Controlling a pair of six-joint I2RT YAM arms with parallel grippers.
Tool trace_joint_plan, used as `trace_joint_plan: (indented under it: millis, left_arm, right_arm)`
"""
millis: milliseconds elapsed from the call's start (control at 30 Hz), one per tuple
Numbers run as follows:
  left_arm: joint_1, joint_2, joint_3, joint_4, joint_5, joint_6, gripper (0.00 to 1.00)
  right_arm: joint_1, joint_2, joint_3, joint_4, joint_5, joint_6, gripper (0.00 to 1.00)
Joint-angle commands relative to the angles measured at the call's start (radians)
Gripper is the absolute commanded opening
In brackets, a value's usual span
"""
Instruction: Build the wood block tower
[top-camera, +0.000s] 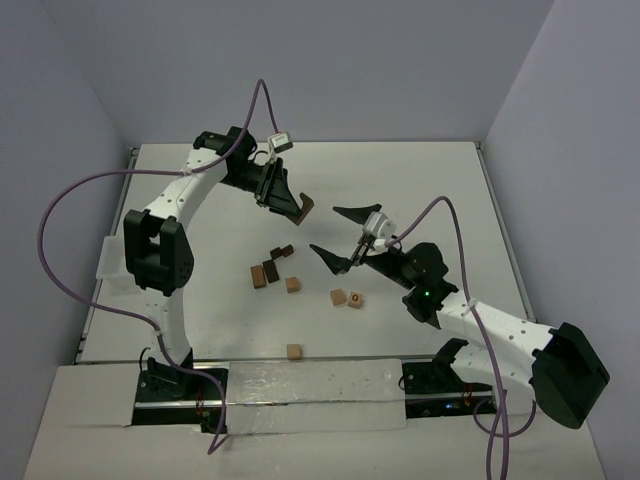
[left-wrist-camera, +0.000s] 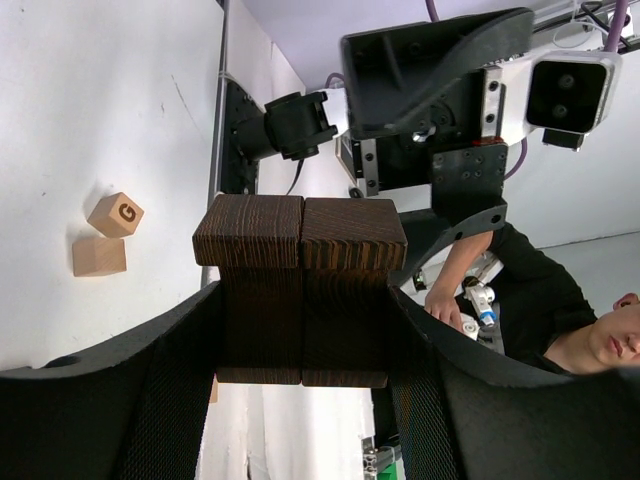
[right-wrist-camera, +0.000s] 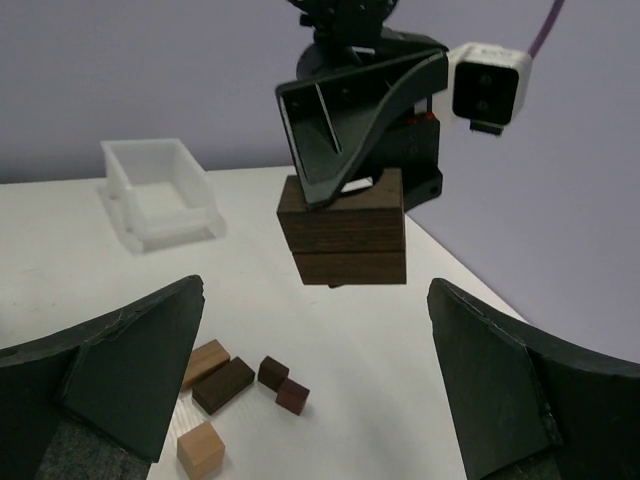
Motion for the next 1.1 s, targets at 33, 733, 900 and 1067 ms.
trace_joint_plan:
  millis: [33, 733, 900, 1067]
  left_arm:
    - [0.002, -0.062, 0.008, -0.017, 0.251, -0.014, 0.0]
    - [-0.028, -0.109, -0.051, -0.019, 0.251, -0.016, 0.0]
    - [-0.048, -0.111, -0.077, -0.019, 0.252, -0.021, 0.0]
    - [-0.07, -0.102, -0.091, -0.019, 0.251, -0.031, 0.0]
  right_arm:
    - [0.026, 0.035, 0.051, 0.06, 0.087, 0.016, 1.0]
    - [0.065, 0.175, 0.15, 0.03, 0.133, -0.012, 1.0]
    - [0.064, 0.196, 0.164, 0.048, 0.121, -0.018, 1.0]
    - [0.083, 0.212, 0.174, 0.05, 0.118, -0.044, 1.0]
